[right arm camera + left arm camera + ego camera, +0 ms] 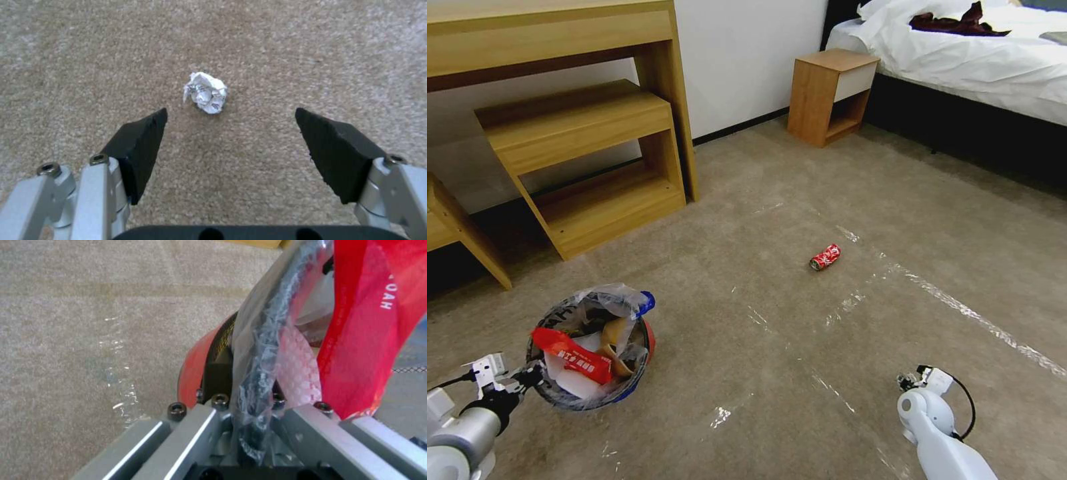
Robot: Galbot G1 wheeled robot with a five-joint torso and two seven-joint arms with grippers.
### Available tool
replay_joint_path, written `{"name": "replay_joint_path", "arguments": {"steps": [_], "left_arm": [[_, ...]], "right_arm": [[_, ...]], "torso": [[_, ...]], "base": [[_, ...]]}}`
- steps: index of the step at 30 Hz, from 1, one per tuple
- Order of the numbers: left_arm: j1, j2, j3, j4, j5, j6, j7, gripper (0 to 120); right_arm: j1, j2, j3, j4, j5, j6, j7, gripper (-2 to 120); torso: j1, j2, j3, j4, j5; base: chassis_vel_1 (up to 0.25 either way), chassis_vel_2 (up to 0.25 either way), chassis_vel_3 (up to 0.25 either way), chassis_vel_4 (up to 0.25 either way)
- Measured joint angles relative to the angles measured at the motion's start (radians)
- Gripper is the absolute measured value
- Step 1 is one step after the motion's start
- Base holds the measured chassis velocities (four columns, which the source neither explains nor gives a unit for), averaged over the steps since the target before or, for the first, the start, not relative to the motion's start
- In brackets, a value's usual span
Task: Pick up the trash bin and place the garbage on the floor into it.
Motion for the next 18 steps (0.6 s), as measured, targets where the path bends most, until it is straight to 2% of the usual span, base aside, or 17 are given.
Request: {"name": "replay_joint_path", "arguments": {"steps": [8,11,18], "left_arm": [[0.006,-0.005,-0.003,0.001,0.000,-0.007,0.001,0],[0.008,-0.005,-0.004,0.001,0.000,-0.009,0.002,0],[0.011,-0.006,-0.005,-0.006,0.000,-0.010,0.002,0]], "right_arm": [[0.013,0.005,-0.003,-0.021,-0.016,0.013,-0.010,71],[0.016,0.005,-0.003,-0.029,-0.020,0.020,-0.015,62],[0.020,0.007,-0.005,-0.048,-0.032,0.034,-0.026,53]], "torso": [[0.000,0.000,0.000,0.0000,0.0000],[0.000,0.000,0.000,0.0000,0.0000],[0.000,0.000,0.000,0.0000,0.0000]], "base": [[0.000,0.000,0.000,0.000],[0.000,0.000,0.000,0.000],[0.000,0.000,0.000,0.000]]}}
